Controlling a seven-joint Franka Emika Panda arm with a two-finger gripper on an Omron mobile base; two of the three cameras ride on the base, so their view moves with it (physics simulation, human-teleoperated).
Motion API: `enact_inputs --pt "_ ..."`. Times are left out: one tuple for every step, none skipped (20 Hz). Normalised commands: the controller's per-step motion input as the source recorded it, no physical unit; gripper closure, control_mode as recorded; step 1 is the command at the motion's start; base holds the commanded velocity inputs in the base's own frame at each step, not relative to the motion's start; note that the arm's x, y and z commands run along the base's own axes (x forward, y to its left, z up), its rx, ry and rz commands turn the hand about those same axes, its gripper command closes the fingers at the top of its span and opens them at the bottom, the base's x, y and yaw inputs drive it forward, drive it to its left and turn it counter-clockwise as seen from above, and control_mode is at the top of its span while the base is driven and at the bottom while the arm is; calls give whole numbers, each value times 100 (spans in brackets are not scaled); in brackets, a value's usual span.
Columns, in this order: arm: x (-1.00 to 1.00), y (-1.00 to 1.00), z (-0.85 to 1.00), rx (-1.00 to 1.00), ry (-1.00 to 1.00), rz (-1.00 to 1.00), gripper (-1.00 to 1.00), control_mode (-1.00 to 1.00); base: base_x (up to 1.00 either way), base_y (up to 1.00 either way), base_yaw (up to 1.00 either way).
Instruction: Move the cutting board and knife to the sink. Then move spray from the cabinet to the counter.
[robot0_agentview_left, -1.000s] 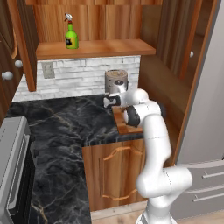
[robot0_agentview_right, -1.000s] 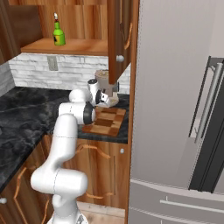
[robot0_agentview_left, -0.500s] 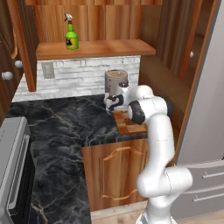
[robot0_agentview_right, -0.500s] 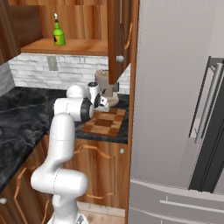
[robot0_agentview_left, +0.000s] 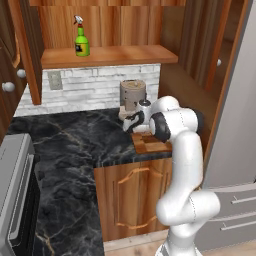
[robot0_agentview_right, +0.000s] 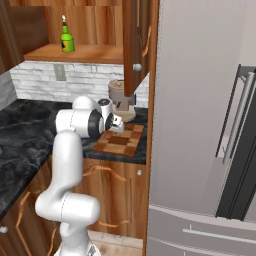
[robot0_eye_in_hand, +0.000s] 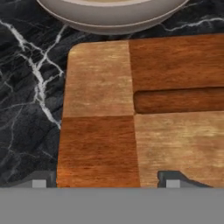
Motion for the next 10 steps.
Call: enact_inputs --pt "-100 -8 -100 0 -10 0 -100 -100 0 0 0" --pt "-100 -9 -94 1 -8 0 -100 -100 0 0 0" --pt "-100 -9 -91 2 -7 0 -100 -100 0 0 0" --pt "-100 -13 -87 4 -5 0 -100 -100 0 0 0" --pt "-100 -15 -84 5 -3 0 -100 -100 0 0 0" --pt "-100 -24 -72 7 -1 0 -100 -100 0 0 0" --pt "-100 -38 -19 15 -11 0 -100 -100 0 0 0" --pt "-100 -6 11 12 -29 0 -100 -100 0 0 0" --pt "-53 -3 59 5 -33 -7 -100 -100 0 0 0" --pt "-32 -14 74 11 -27 -6 -100 -100 0 0 0"
